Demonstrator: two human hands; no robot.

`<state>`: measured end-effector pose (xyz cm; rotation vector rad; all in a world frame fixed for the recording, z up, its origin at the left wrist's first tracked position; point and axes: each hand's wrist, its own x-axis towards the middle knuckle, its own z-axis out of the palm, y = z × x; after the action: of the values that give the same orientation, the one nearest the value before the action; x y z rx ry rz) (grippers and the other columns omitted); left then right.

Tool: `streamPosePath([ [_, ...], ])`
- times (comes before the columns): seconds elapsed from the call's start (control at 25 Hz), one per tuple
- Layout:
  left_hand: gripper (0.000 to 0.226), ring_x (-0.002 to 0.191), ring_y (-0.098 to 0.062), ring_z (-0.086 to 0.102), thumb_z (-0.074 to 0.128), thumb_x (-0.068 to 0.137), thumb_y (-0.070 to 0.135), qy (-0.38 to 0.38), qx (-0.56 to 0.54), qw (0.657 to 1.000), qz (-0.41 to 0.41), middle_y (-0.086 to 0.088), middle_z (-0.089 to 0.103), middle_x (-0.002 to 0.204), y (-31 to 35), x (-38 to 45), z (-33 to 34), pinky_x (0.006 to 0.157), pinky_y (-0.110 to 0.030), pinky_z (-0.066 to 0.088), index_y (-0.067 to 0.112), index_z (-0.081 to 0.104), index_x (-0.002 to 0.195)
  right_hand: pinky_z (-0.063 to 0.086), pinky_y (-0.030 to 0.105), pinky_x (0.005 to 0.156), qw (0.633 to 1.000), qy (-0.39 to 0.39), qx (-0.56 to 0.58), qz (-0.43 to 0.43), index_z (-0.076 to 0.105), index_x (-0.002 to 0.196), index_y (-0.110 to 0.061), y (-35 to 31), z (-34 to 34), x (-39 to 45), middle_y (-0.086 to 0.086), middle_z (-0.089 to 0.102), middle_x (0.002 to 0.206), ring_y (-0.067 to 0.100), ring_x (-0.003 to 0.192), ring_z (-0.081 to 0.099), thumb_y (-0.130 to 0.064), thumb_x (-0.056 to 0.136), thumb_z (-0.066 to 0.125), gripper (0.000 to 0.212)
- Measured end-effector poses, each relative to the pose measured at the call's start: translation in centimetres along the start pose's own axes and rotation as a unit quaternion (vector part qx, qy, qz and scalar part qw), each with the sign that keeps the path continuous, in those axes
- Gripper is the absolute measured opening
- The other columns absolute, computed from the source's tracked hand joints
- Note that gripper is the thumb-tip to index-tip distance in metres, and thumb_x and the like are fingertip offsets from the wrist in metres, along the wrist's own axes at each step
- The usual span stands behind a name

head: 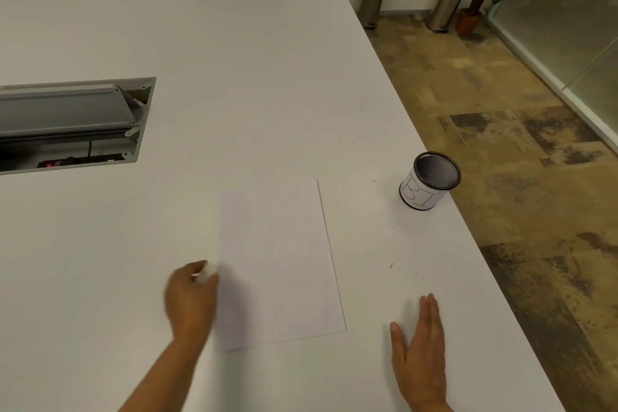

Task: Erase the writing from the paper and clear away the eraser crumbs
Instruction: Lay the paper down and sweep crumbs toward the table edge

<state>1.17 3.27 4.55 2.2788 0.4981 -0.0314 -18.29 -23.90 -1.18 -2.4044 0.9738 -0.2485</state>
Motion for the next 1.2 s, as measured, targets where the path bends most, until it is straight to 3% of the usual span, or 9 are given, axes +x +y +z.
streamPosePath([
  [0.16,0.032,0.108,-0.043,0.051,0.061,0.086,0.019,0.03,0.078,0.996,-0.03,-0.024,0.059,0.114,-3.0,3.2,-0.9,0.088,-0.049,0.043,0.002,0.064,0.112,0.022,0.04,0.109,1.0,-0.014,-0.02,-0.005,0.022,0.14,-0.004,-0.3,0.1,0.0,0.015,0.024,0.149,0.029,0.136,0.025,-0.027,0.085,0.055,0.068],
  [0.36,0.044,0.113,-0.048,0.04,0.063,0.082,0.013,0.072,0.128,0.989,-0.015,-0.029,0.051,0.121,-3.0,1.9,0.4,0.09,-0.057,0.037,0.002,0.054,0.124,0.021,0.041,0.11,0.999,-0.025,-0.022,-0.002,0.02,0.141,-0.007,-0.2,0.1,-0.1,0.012,0.022,0.15,0.027,0.137,0.024,-0.029,0.086,0.053,0.068],
  [0.44,0.053,0.118,-0.049,0.036,0.06,0.077,0.013,0.087,0.113,0.987,0.081,-0.031,0.047,0.125,-1.4,-0.6,1.5,0.096,-0.057,0.031,-0.003,0.049,0.126,0.02,0.04,0.111,0.999,-0.037,-0.014,0.005,0.02,0.141,-0.008,-0.2,0.0,0.1,0.011,0.021,0.151,0.026,0.138,0.022,-0.027,0.086,0.054,0.067],
  [0.52,0.059,0.123,-0.046,0.036,0.048,0.077,0.029,0.012,0.108,0.965,0.24,-0.029,0.048,0.129,0.2,-4.4,3.7,0.105,-0.051,0.023,-0.005,0.049,0.125,0.019,0.04,0.112,0.999,-0.038,0.007,0.008,0.023,0.14,-0.008,-0.4,-0.2,0.0,0.009,0.021,0.151,0.026,0.138,0.022,-0.023,0.086,0.056,0.065],
  [0.68,0.064,0.141,-0.025,0.013,0.03,0.091,0.048,-0.157,0.187,0.852,0.463,-0.013,0.029,0.15,1.2,-10.9,8.9,0.112,-0.041,0.008,0.009,0.032,0.142,0.013,0.041,0.113,0.996,0.02,0.038,0.083,0.025,0.139,-0.008,-3.1,-0.6,1.5,0.008,0.012,0.153,0.025,0.141,0.012,-0.025,0.087,0.056,0.063],
  [0.76,0.07,0.143,-0.023,0.008,0.029,0.089,0.056,-0.184,0.248,0.825,0.473,-0.009,0.022,0.154,0.5,-11.2,10.3,0.11,-0.044,0.011,0.013,0.027,0.144,0.005,0.041,0.114,0.998,0.019,0.021,0.051,0.025,0.14,-0.011,-6.1,-0.3,3.7,0.011,0.008,0.154,0.02,0.142,0.002,-0.029,0.088,0.053,0.062],
  [0.92,0.079,0.142,-0.024,0.011,0.031,0.083,0.066,-0.21,0.314,0.807,0.454,-0.005,0.009,0.155,-1.0,-10.4,11.0,0.108,-0.051,0.013,0.016,0.026,0.145,-0.003,0.041,0.114,0.996,-0.069,-0.001,-0.062,0.019,0.142,-0.013,-11.9,1.6,10.1,0.008,-0.002,0.155,0.017,0.141,-0.009,-0.034,0.093,0.042,0.059],
  [1.08,0.08,0.142,-0.023,0.009,0.032,0.082,0.066,-0.218,0.339,0.801,0.443,-0.003,0.009,0.155,-1.0,-10.3,11.4,0.109,-0.05,0.01,0.018,0.025,0.145,-0.005,0.046,0.114,0.982,-0.119,-0.097,-0.106,0.009,0.143,-0.009,-14.4,4.3,16.6,0.013,-0.007,0.154,0.023,0.141,-0.011,-0.039,0.095,0.032,0.061],
  [1.2,0.078,0.141,-0.022,0.007,0.03,0.082,0.067,-0.215,0.353,0.799,0.437,-0.006,0.024,0.153,-0.5,-10.4,11.2,0.107,-0.049,0.011,0.018,0.027,0.143,-0.007,0.047,0.112,0.965,-0.129,-0.172,-0.152,0.004,0.143,-0.006,-15.4,5.9,21.1,0.014,-0.007,0.154,0.024,0.141,-0.012,-0.044,0.095,0.025,0.064],
])
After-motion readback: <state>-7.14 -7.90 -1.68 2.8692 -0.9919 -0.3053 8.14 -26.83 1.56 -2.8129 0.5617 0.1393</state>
